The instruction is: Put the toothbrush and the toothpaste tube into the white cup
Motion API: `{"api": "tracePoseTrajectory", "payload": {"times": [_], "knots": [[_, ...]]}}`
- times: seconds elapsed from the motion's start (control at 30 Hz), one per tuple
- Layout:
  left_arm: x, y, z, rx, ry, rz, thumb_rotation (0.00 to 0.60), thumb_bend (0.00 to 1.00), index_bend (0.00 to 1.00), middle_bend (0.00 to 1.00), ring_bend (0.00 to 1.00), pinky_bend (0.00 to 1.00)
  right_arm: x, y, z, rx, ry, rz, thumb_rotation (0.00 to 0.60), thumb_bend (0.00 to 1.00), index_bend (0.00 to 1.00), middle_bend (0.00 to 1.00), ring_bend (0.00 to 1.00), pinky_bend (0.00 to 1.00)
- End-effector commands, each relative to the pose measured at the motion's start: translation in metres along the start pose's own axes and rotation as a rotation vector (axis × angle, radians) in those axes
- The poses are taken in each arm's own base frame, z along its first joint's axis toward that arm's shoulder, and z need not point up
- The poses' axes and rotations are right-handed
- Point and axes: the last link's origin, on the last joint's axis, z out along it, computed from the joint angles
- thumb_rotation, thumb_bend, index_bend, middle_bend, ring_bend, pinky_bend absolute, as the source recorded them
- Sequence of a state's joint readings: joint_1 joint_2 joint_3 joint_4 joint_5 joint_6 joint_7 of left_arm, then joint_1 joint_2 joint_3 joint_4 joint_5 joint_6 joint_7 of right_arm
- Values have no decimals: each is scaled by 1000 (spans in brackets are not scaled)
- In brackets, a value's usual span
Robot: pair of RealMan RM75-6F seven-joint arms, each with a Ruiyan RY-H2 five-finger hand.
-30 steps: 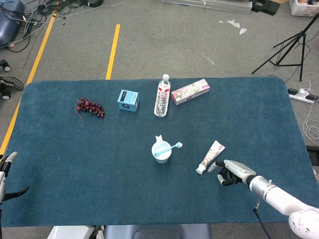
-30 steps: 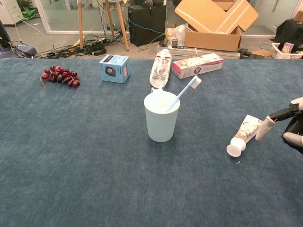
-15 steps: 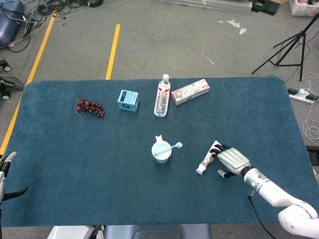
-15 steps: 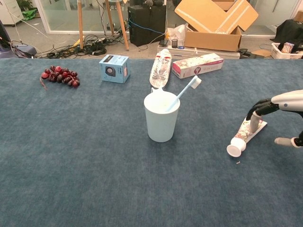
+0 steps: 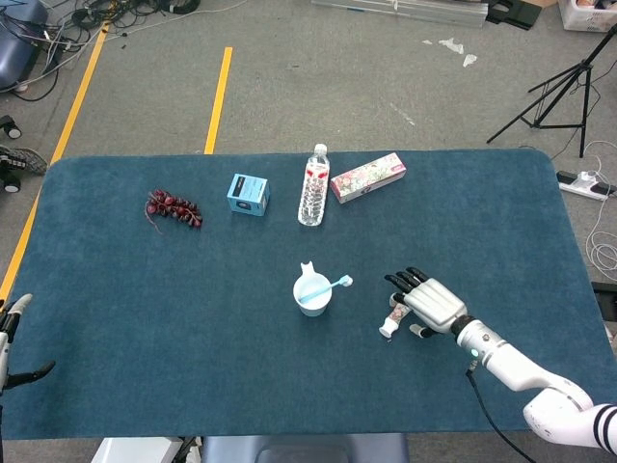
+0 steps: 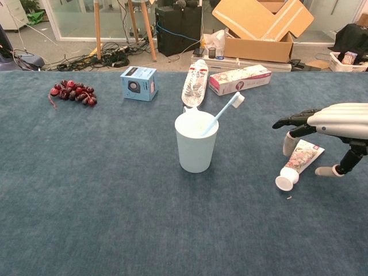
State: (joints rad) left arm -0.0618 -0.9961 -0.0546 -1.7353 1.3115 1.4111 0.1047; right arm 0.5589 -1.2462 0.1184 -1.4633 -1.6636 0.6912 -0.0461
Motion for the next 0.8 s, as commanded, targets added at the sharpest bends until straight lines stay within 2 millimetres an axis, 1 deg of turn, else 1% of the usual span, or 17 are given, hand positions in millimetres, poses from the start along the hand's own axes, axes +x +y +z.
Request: {"api": "tracePoseTrajectory", "payload": {"times": [0.03,0.8], "knots": [[0,0,0,1,0,0,600,0,88,166,72,205,-4,-2,5,18,12,-43,600,212,346,18,0,36],[2,0,-1,0,2,-8,600,0,88,166,72,206,-21,-3,23,31,39,-116,600,213,348,6,0,35]]}}
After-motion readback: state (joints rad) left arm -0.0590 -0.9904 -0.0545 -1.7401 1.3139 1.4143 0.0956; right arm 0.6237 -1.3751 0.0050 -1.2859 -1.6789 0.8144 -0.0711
